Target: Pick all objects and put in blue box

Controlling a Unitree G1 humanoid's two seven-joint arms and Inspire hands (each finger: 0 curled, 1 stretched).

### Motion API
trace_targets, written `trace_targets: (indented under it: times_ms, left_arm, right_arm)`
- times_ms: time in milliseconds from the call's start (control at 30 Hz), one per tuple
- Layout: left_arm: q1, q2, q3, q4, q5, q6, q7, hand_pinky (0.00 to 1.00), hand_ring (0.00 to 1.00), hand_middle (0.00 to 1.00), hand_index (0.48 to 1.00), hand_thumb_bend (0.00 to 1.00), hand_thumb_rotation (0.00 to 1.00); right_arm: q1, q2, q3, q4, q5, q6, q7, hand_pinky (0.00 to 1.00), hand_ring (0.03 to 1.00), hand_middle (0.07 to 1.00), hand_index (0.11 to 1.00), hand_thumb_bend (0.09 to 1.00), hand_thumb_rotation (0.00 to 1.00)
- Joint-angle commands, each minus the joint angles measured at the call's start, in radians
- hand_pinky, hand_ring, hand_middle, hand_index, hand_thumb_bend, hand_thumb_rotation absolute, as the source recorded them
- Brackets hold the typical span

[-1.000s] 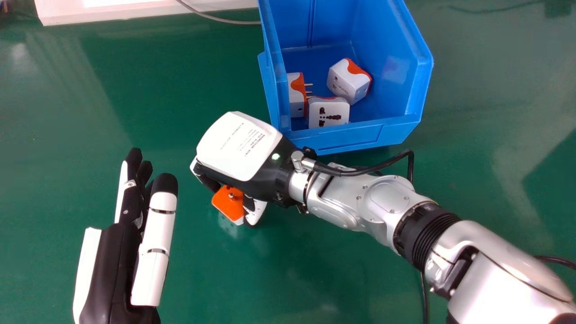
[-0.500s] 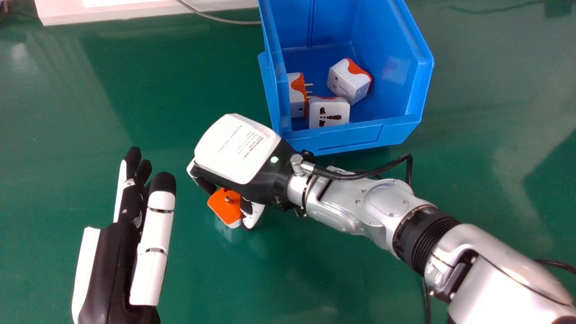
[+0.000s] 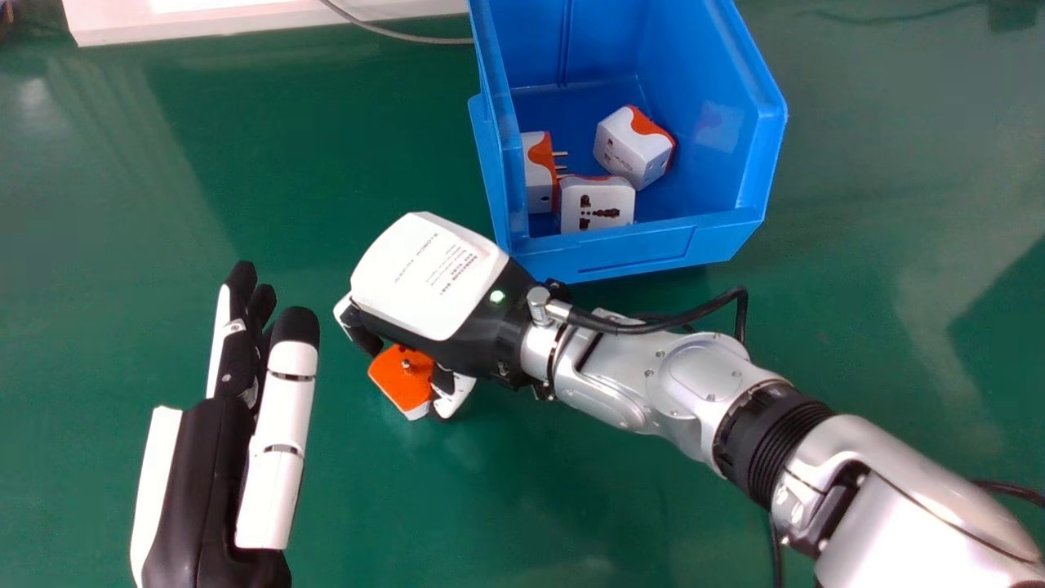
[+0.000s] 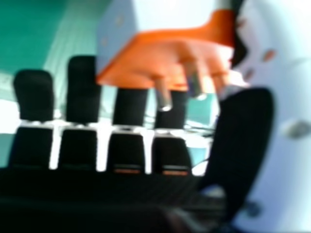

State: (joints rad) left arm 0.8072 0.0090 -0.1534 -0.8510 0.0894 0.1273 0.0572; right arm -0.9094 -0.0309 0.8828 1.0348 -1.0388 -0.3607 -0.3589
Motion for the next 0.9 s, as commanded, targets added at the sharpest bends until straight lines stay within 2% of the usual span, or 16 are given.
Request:
trace_targets:
  times_ms: [0,267,600,867]
  left_arm:
    - [0.0,0.002,-0.002,-0.033,0.006,0.004,-0.001,0.93,0.98,1.0,1.0,0.47,0.93]
    - [-0.018,0.003,0.009,-0.033,0.003,0.024,-0.001,0.94,0.99,1.0,1.0,0.47,0.94]
    - [-0.041,0.004,0.032,-0.022,-0.005,0.038,-0.005,0.94,0.99,1.0,1.0,0.47,0.94]
    - [-0.045,0.006,0.031,-0.033,0.001,0.054,-0.003,0.94,0.99,1.0,1.0,0.47,0.94]
  right_arm:
    - [0.002,0.007,-0.03,-0.045,0.035,0.006,0.006,0.31,0.369,0.486,0.505,0.51,0.0]
    - [0.035,-0.017,-0.078,-0.117,0.063,0.019,0.019,0.35,0.401,0.506,0.477,0.504,0.0]
    - [0.089,-0.048,-0.105,-0.221,0.066,0.084,0.016,0.36,0.41,0.515,0.471,0.5,0.0]
    - [0.112,-0.055,-0.118,-0.258,0.066,0.103,0.025,0.36,0.413,0.519,0.49,0.498,0.0]
